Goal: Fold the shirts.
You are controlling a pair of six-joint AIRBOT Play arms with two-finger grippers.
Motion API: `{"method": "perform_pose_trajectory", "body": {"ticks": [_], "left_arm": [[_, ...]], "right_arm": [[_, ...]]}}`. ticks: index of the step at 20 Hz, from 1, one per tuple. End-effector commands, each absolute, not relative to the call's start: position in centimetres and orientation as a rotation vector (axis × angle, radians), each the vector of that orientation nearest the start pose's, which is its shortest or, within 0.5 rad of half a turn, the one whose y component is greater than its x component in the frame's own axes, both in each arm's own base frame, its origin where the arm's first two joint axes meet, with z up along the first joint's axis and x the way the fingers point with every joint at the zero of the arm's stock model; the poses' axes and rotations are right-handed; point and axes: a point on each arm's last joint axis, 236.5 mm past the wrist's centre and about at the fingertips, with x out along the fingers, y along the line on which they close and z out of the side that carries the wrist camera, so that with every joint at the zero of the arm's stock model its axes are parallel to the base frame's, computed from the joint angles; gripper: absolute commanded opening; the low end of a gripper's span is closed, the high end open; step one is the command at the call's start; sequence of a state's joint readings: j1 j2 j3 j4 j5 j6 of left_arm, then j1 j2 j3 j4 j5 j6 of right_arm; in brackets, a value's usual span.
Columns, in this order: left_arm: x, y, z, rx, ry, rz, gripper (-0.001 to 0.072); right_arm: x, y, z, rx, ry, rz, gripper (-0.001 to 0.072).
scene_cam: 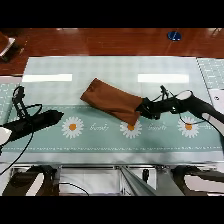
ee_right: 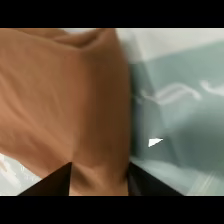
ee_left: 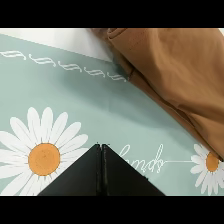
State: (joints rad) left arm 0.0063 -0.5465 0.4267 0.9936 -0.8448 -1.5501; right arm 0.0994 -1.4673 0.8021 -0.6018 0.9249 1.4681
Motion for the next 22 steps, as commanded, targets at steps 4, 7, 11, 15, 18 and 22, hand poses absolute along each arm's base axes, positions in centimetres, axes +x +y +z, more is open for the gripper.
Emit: {"method": "perform_pose_trajectory", "body": {"ticks": [4, 7, 11, 15, 18, 22], "left_arm": [[26.6, -9.5, 1.6, -0.544, 0.933, -0.217, 0.0014], [26.6, -9.5, 1.6, -0.544, 0.933, -0.217, 0.0014], [26.6, -9.5, 1.6, -0.544, 0.933, -0.217, 0.0014], [26.6, -9.5, 1.6, -0.544, 0.933, -0.217, 0.0014], [26.6, -9.5, 1.6, -0.544, 0.933, -0.217, 0.0014], [26.7, -9.4, 1.7, -0.543, 0.925, -0.215, 0.0015]], "right_arm": [[35.1, 23.6, -8.4, 0.785, 1.514, 0.488, 0.0014], [36.3, 24.9, -5.0, 0.698, 1.475, 0.615, 0.0019], [37.5, 27.2, 2.7, 0.533, 1.413, 0.799, 0.0019], [41.1, 26.4, 10.3, 0.345, 1.248, 0.781, 0.0019], [43.7, 22.7, 15.3, 0.295, 1.145, 0.679, 0.0019], [44.3, 16.5, 19.9, 0.331, 1.109, 0.587, 0.0019]]}}
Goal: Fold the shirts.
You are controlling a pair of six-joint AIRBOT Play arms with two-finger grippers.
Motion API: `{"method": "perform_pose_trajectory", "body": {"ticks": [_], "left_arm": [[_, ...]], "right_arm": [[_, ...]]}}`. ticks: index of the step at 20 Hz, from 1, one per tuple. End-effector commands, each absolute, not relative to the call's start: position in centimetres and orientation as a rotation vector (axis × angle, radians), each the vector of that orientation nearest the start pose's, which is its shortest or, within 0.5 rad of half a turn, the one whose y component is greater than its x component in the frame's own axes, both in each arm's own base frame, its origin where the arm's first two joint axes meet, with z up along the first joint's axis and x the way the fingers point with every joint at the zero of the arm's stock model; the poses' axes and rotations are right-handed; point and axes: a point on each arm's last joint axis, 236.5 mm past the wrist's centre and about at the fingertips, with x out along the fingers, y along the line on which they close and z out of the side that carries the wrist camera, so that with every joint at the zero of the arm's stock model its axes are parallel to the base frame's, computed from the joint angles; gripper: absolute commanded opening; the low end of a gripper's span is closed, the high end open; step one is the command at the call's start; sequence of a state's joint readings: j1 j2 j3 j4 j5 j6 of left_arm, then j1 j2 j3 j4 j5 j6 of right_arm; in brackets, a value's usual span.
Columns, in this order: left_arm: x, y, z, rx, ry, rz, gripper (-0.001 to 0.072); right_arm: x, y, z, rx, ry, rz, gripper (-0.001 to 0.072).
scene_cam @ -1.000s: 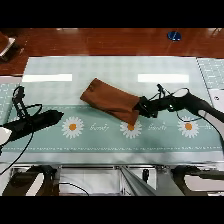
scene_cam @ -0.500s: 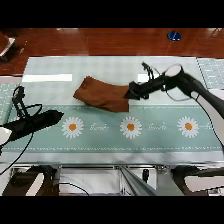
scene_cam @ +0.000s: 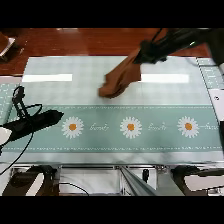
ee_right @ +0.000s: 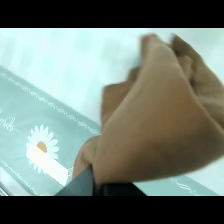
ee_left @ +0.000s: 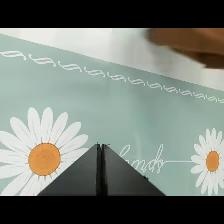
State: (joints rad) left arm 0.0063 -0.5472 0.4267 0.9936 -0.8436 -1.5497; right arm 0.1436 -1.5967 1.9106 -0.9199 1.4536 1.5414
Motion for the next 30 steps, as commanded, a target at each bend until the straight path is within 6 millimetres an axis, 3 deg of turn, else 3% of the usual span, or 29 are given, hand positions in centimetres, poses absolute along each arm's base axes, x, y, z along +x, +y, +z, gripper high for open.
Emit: {"method": "perform_pose_trajectory", "body": {"ticks": [1, 6, 12, 14, 17, 20, 24, 26, 27, 28, 29, 30], "left_arm": [[26.7, -9.4, 1.7, -0.544, 0.926, -0.215, 0.0015], [26.7, -9.4, 1.7, -0.544, 0.927, -0.215, 0.0015], [26.7, -9.5, 1.6, -0.543, 0.93, -0.216, 0.0015], [26.7, -9.5, 1.7, -0.544, 0.929, -0.216, 0.0015], [26.7, -9.5, 1.6, -0.544, 0.929, -0.216, 0.0015], [26.7, -9.4, 1.7, -0.544, 0.928, -0.215, 0.0015], [27.1, -9.3, 1.9, -0.545, 0.909, -0.209, 0.0014], [27.1, -9.3, 1.9, -0.545, 0.908, -0.209, 0.0014], [27.1, -9.3, 1.9, -0.545, 0.908, -0.209, 0.0015], [27.1, -9.3, 1.9, -0.545, 0.908, -0.209, 0.0014], [27.1, -9.3, 1.9, -0.545, 0.907, -0.209, 0.0014], [27.2, -9.2, 2.0, -0.545, 0.901, -0.207, 0.0015]], "right_arm": [[44.3, 14.4, 20.7, 0.353, 1.102, 0.548, 0.0019], [42.8, 3.1, 24.1, 0.487, 1.031, 0.31, 0.0019], [36.1, -8.5, 24.9, 0.625, 1.064, -0.05, 0.0018], [33.8, -11.1, 24.9, 0.646, 1.046, -0.162, 0.0018], [29.6, -13.5, 22.6, 0.69, 1.09, -0.307, 0.0018], [24.0, -15.7, 19.2, 0.728, 1.162, -0.493, 0.0018], [14.0, -17.6, 14.2, 0.711, 1.315, -0.808, 0.0019], [8.1, -17.9, 11.7, 0.69, 1.426, -0.993, 0.0019], [6.1, -17.5, 10.5, 0.708, 1.465, -1.064, 0.0024], [4.8, -16.7, 8.9, 0.73, 1.515, -1.088, 0.0151], [4.3, -15.8, 7.6, 0.745, 1.565, -1.071, 0.0369], [3.9, -15.1, 6.5, 0.755, 1.607, -1.05, 0.0411]]}}
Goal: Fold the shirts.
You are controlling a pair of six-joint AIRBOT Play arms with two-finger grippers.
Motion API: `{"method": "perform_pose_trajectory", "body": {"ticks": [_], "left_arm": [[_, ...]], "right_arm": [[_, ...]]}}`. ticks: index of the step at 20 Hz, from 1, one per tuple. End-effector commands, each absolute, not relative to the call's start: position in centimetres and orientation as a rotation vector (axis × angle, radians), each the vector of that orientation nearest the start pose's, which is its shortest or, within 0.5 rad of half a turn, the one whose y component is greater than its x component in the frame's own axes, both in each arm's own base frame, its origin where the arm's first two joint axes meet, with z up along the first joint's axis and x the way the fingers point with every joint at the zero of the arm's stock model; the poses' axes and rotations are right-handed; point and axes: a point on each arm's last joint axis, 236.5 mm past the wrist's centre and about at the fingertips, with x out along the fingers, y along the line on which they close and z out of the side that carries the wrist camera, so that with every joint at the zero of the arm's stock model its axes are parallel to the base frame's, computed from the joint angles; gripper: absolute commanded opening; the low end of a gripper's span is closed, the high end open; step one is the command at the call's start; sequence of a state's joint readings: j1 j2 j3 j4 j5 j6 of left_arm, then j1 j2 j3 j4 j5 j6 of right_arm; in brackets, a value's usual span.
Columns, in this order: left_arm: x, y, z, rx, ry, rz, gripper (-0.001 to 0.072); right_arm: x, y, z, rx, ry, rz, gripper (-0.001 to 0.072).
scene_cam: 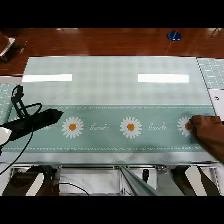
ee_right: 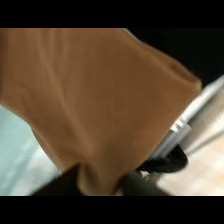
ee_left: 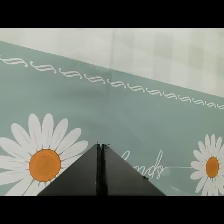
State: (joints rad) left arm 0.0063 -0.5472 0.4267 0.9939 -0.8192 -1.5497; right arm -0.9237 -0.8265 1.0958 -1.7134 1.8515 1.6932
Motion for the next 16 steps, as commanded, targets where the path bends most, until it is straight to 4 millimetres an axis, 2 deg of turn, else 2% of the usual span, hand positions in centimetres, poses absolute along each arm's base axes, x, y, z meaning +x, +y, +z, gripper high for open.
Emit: {"method": "perform_pose_trajectory", "body": {"ticks": [1, 3, 4, 5, 6, 7, 8, 9, 10, 11, 12, 13, 14, 15, 16], "left_arm": [[27.3, -9.1, 2.1, -0.546, 0.895, -0.205, 0.0015], [28.2, -8.7, 2.6, -0.549, 0.852, -0.191, 0.0016], [29.0, -8.3, 3.4, -0.55, 0.807, -0.18, 0.0025], [29.9, -8.0, 4.9, -0.546, 0.753, -0.176, 0.0029], [31.0, -7.6, 6.9, -0.536, 0.692, -0.176, 0.0027], [32.3, -7.3, 9.6, -0.528, 0.626, -0.18, 0.0026], [33.6, -7.3, 12.5, -0.508, 0.574, -0.195, 0.0014], [34.9, -7.5, 15.3, -0.486, 0.536, -0.218, 0.0014], [36.1, -8.2, 18.2, -0.466, 0.515, -0.252, 0.0014], [36.9, -9.3, 20.4, -0.45, 0.515, -0.294, 0.0014], [37.5, -11.0, 22.2, -0.429, 0.529, -0.351, 0.0013], [37.8, -13.4, 23.2, -0.39, 0.549, -0.42, 0.0013], [37.7, -15.8, 23.2, -0.348, 0.565, -0.487, 0.0013], [37.4, -18.5, 22.1, -0.32, 0.6, -0.544, 0.0013], [37.1, -20.5, 19.9, -0.265, 0.652, -0.579, 0.0013]], "right_arm": [[3.8, -15.0, 6.1, 0.756, 1.618, -1.046, 0.0412], [4.8, -16.6, 6.5, 0.718, 1.541, -1.059, 0.0407], [5.7, -17.7, 7.3, 0.693, 1.483, -1.069, 0.0405], [6.8, -18.8, 8.3, 0.681, 1.432, -1.067, 0.0372], [8.6, -19.5, 9.5, 0.693, 1.387, -1.028, 0.0229], [11.5, -19.8, 10.6, 0.725, 1.33, -0.943, 0.0052], [16.0, -19.6, 12.2, 0.78, 1.232, -0.797, 0.0019], [21.7, -18.7, 14.5, 0.83, 1.098, -0.611, 0.0019], [26.8, -17.5, 17.3, 0.831, 0.968, -0.452, 0.0019], [31.5, -15.4, 20.2, 0.781, 0.853, -0.294, 0.0019], [34.7, -12.9, 22.1, 0.692, 0.779, -0.173, 0.0019], [36.9, -9.7, 22.7, 0.584, 0.76, -0.077, 0.0019], [38.2, -6.4, 22.1, 0.48, 0.785, -0.009, 0.0019], [39.0, -3.3, 20.4, 0.363, 0.827, 0.04, 0.0019], [39.4, -0.8, 17.9, 0.249, 0.873, 0.067, 0.0019]]}}
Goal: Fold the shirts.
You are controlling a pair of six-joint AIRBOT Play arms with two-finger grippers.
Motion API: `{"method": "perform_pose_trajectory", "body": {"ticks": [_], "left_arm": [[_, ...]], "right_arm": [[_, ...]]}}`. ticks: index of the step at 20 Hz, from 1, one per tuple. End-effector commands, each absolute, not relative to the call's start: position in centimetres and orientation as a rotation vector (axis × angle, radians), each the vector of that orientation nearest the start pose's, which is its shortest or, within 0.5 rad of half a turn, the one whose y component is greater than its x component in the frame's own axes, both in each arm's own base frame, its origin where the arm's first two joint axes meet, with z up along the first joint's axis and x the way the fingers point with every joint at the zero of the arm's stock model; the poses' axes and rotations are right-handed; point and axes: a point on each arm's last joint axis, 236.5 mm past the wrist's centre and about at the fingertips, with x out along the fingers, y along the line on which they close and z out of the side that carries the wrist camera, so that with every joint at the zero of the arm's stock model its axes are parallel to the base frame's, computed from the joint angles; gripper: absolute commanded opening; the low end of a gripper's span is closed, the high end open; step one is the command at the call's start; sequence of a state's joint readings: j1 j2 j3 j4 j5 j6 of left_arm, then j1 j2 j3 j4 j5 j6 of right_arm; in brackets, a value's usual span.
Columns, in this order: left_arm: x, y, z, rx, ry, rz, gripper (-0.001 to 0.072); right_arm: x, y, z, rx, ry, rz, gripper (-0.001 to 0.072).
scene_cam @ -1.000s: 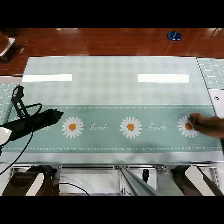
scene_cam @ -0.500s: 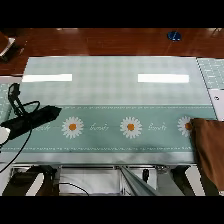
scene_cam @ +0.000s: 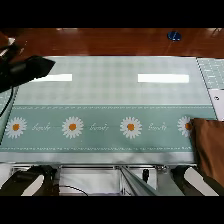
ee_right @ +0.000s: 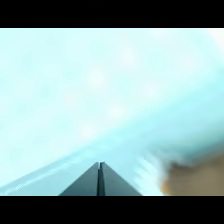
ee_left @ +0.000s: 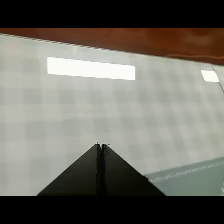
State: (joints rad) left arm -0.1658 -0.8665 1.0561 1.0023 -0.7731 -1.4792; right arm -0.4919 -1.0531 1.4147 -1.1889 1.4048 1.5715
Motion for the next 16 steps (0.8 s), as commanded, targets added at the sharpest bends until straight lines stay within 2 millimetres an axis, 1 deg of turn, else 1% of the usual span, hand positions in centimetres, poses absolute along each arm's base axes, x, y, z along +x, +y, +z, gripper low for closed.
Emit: {"method": "perform_pose_trajectory", "body": {"ticks": [1, 2, 3, 4, 5, 6, 7, 8, 10, 11, 16], "left_arm": [[37.0, -21.8, 16.8, -0.165, 0.714, -0.586, 0.0013], [37.4, -21.8, 13.7, -0.094, 0.774, -0.554, 0.0013], [38.3, -20.7, 10.9, -0.07, 0.844, -0.482, 0.0014], [39.1, -19.3, 8.9, -0.068, 0.894, -0.42, 0.0014], [39.8, -17.9, 7.4, -0.077, 0.933, -0.379, 0.0014], [40.2, -16.9, 6.3, -0.089, 0.965, -0.353, 0.0014], [40.1, -16.2, 5.2, -0.092, 1.004, -0.335, 0.0014], [39.8, -15.7, 4.4, -0.09, 1.042, -0.325, 0.0014], [38.5, -15.3, 3.5, -0.081, 1.111, -0.322, 0.0015], [38.0, -15.3, 3.2, -0.076, 1.133, -0.324, 0.0015], [38.0, -15.3, 3.1, -0.076, 1.137, -0.323, 0.0015]], "right_arm": [[39.5, 1.3, 14.5, 0.136, 0.93, 0.079, 0.0018], [39.1, 2.1, 10.9, 0.054, 1.002, 0.063, 0.0018], [38.4, 2.2, 7.3, 0.007, 1.091, 0.032, 0.0017], [37.6, 2.0, 4.8, 0.005, 1.171, 0.006, 0.0017], [37.3, 2.0, 3.1, 0.017, 1.232, -0.006, 0.0018], [37.3, 2.0, 2.3, 0.016, 1.252, -0.008, 0.0018], [37.5, 2.0, 2.1, 0.016, 1.253, -0.007, 0.0018], [37.6, 2.0, 2.1, 0.017, 1.248, -0.007, 0.0018], [37.2, 2.0, 2.0, 0.014, 1.264, -0.006, 0.0018], [36.8, 2.0, 1.9, 0.014, 1.284, -0.007, 0.0018], [36.7, 2.0, 1.9, 0.013, 1.286, -0.008, 0.0018]]}}
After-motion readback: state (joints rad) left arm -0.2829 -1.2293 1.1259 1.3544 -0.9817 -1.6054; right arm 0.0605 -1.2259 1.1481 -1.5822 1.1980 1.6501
